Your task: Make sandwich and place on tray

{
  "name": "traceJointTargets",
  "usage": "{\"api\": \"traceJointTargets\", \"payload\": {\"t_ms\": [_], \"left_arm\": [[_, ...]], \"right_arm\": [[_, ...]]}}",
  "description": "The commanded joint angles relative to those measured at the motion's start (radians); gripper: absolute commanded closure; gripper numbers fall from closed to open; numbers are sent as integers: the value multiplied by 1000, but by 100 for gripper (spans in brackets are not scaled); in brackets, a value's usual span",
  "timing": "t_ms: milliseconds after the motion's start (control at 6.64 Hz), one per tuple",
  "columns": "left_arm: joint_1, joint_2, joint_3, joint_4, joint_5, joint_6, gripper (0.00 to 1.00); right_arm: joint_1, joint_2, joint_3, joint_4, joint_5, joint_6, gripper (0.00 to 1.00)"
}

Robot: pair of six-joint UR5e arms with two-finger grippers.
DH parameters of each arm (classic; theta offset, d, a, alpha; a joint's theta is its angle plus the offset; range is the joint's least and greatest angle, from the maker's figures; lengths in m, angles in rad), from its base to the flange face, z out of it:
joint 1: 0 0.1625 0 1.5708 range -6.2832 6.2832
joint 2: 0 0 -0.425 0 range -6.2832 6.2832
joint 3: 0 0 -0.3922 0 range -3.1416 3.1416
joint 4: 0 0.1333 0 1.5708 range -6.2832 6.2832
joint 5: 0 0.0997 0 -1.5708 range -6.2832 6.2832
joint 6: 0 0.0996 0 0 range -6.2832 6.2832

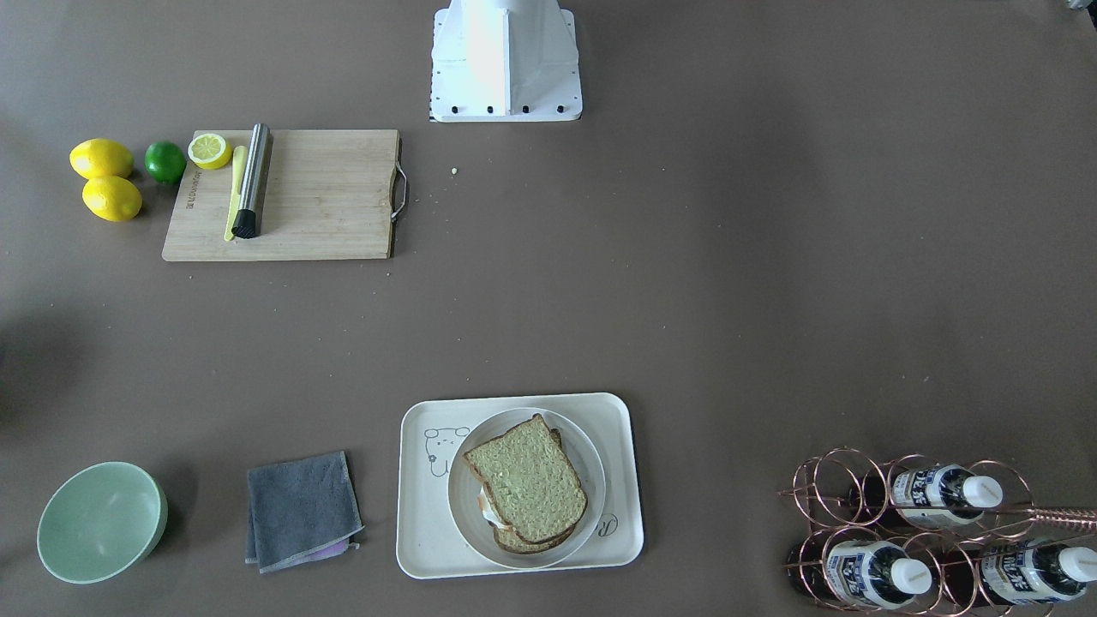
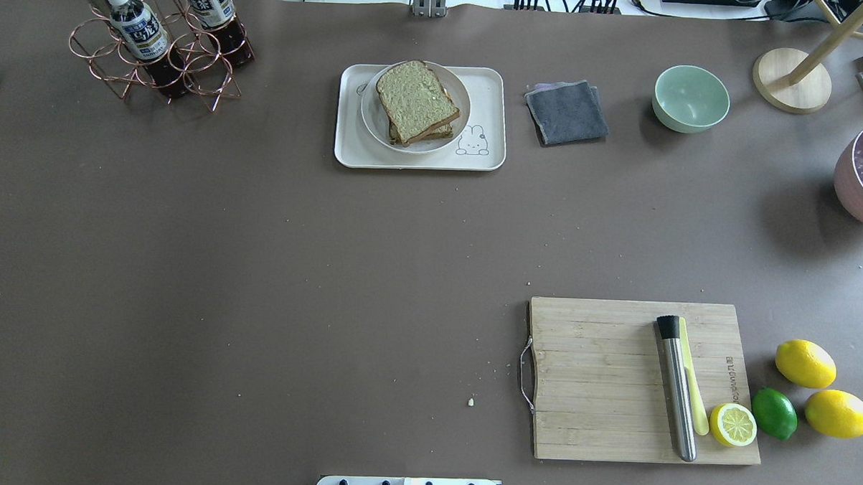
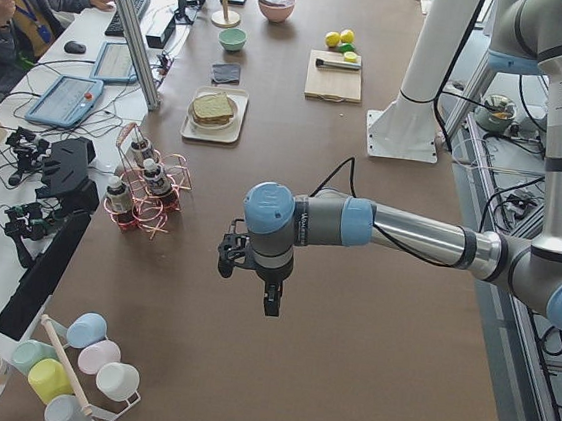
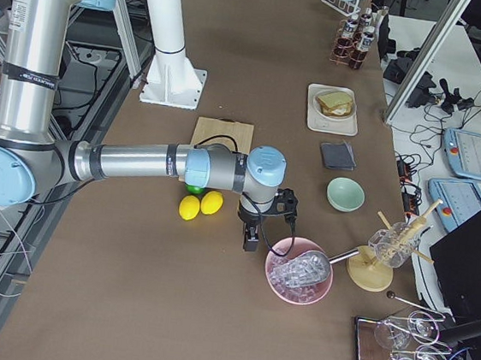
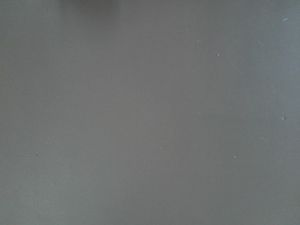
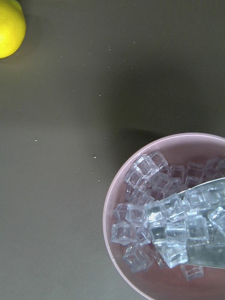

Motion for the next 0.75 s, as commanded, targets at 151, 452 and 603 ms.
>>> {"api": "traceJointTargets", "payload": {"t_ms": [151, 452, 603], "left_arm": [[7, 4, 7, -4, -8, -6, 2], [22, 2, 5, -2, -3, -4, 2], [22, 1, 1, -2, -3, -6, 2]], "right_arm": [[0, 0, -2, 0, -1, 1, 0], [0, 2, 0, 3, -2, 10, 0], [0, 2, 0, 5, -2, 21, 0]]}}
